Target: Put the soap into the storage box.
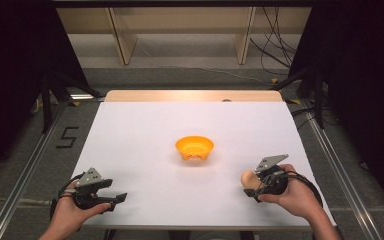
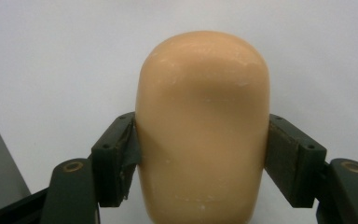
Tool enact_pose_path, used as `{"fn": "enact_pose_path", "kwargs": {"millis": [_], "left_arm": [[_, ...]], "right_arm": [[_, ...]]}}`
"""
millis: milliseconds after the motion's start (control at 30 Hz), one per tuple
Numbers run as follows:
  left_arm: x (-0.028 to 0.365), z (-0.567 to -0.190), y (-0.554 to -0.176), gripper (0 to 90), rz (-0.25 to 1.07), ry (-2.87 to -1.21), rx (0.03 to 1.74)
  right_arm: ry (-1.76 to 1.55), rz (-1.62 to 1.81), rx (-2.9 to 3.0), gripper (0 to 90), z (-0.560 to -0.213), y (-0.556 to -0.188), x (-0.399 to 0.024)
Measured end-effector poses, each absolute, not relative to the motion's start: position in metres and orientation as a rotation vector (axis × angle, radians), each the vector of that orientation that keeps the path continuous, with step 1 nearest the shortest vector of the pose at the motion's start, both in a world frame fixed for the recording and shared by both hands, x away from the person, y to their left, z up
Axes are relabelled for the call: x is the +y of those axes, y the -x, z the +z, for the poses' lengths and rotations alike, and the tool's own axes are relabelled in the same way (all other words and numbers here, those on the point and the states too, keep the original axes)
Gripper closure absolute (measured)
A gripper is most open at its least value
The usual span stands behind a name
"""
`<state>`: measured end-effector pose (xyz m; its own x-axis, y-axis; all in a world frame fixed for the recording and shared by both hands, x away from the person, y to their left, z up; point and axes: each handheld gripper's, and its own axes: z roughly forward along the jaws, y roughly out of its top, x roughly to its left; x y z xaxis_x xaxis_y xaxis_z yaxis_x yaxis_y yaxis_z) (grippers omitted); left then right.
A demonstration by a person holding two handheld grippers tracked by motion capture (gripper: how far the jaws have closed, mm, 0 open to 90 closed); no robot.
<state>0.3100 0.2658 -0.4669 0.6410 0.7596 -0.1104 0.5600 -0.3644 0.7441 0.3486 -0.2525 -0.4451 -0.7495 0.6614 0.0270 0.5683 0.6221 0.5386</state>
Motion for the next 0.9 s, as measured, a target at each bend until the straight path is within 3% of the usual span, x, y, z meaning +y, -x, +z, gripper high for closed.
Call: {"fn": "enact_pose_path", "kwargs": {"millis": [900], "left_arm": [[0.2676, -0.466, -0.3107, 23.1, 0.329, -2.068, 1.025]], "right_arm": [[-0.962, 0.886, 2.569, 33.3, -0.4402, -0.3538, -0.2538]]}}
